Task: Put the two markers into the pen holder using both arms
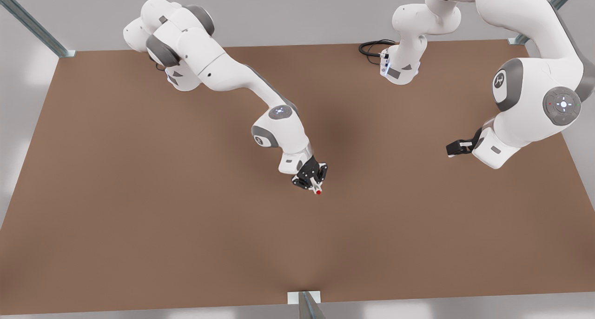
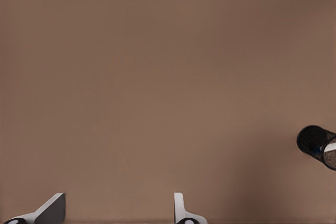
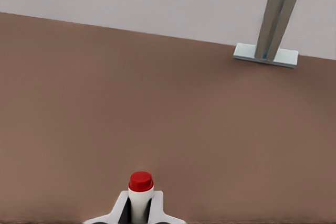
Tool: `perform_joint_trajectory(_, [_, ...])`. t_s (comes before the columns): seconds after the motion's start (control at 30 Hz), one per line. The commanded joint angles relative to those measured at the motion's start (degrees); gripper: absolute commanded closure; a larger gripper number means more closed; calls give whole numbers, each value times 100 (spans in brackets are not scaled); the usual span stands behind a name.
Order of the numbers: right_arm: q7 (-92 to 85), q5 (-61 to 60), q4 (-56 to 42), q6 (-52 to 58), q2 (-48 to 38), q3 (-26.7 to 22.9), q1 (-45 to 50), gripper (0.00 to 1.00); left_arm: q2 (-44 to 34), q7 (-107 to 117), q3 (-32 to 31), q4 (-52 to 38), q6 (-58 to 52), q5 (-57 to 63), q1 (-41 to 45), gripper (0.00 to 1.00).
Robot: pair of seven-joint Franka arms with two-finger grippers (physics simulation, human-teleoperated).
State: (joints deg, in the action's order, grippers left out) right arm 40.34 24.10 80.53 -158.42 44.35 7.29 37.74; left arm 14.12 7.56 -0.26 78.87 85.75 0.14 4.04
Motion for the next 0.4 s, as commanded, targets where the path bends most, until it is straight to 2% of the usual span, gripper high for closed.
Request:
perform_joint_trajectory(0.0, [1274,639,77,-13,-5,0,41,0,-6,-413,0,-3,-6,4,0,0])
perform_joint_trajectory(0.3, [1134,736,15,373,-339,79,-416,0,-6,-404,-9,-3,-32,-23,35,0])
perform_joint_trajectory(0.33, [950,736,-20,680,-497,88,-566,0,-14,-404,-27,-3,-50,-23,158,0])
perform_joint_trajectory(0.37, [476,684,-29,1620,-1006,140,-820,0,-23,-395,-36,-3,-58,-23,237,0])
